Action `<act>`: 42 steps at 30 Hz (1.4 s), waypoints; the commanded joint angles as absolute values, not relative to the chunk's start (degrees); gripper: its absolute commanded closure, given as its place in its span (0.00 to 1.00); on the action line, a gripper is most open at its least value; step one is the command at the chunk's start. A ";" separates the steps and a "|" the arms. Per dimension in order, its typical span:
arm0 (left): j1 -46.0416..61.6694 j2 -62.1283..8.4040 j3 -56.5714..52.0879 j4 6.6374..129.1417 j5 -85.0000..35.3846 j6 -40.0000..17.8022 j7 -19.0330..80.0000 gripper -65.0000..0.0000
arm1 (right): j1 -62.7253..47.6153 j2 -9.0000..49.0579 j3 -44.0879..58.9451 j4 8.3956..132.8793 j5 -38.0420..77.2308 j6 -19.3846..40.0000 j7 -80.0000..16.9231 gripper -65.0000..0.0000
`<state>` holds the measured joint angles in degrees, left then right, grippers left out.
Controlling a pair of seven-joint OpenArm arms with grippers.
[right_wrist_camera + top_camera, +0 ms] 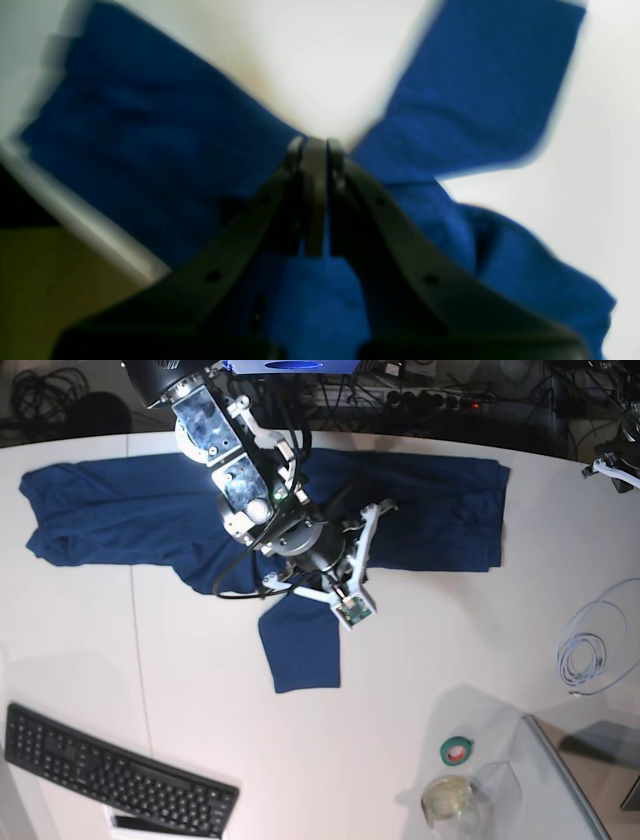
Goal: Layout the t-shirt on the table in an organized manner, then fold the t-shirt properly
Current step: 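Drag the folded sleeve across the shirt body with the right gripper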
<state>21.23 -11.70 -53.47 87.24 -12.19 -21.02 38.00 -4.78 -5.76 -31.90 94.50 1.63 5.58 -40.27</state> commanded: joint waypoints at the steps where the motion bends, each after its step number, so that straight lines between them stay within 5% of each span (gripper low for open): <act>1: 20.70 -12.79 -53.85 88.13 -12.53 -20.79 36.97 1.00 | -5.14 -6.55 -33.54 96.48 1.98 5.76 -39.16 1.00; 7: 20.53 -12.97 -54.02 85.85 -12.53 -20.79 36.97 1.00 | -7.34 -6.55 -41.10 98.51 1.89 5.05 -38.90 0.99; 12: 21.14 -12.97 -54.20 85.76 -12.53 -20.79 36.97 1.00 | -2.77 -6.11 -38.55 91.65 1.80 -1.54 -36.09 0.97; 20: 21.58 -12.79 -54.20 86.11 -12.53 -20.79 36.97 1.00 | 12.00 -6.37 -33.89 69.67 1.98 -9.45 -30.81 0.47; 29: 22.37 -12.79 -54.20 85.85 -12.62 -20.79 36.97 1.00 | 21.32 -6.46 -20.44 50.51 1.98 -9.45 -24.66 0.46; 42: 21.93 -12.79 -54.20 85.85 -12.53 -20.79 36.97 1.00 | 24.84 -7.60 -20.18 38.20 2.07 -9.19 -19.74 0.47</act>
<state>21.76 -11.73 -53.80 85.03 -12.23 -21.02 37.98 23.31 -7.60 -20.25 37.78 2.63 -8.93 -18.70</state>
